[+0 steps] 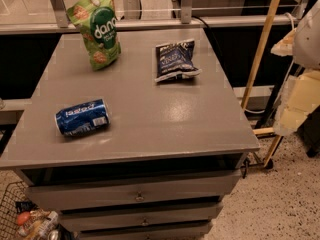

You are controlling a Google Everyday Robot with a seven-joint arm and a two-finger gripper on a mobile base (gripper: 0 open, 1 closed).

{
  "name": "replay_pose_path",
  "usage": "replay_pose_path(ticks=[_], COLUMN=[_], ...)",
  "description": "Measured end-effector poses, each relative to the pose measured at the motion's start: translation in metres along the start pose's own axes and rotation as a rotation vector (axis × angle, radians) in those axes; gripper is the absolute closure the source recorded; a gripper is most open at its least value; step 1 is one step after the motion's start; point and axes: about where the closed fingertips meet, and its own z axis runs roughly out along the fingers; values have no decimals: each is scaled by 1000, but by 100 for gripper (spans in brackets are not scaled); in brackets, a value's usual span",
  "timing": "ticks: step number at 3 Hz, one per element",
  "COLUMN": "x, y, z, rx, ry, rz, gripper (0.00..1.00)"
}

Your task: Pick pepsi can

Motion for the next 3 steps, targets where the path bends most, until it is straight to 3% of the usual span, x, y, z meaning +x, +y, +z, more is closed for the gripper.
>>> replay_pose_path(ticks=[1,2,3], x=[0,-51,-127], y=[0,-12,-15], z=[0,8,15], rx=[0,6,9], ry=[0,-38,-143], rz=[0,-153,-336], gripper=[0,0,0])
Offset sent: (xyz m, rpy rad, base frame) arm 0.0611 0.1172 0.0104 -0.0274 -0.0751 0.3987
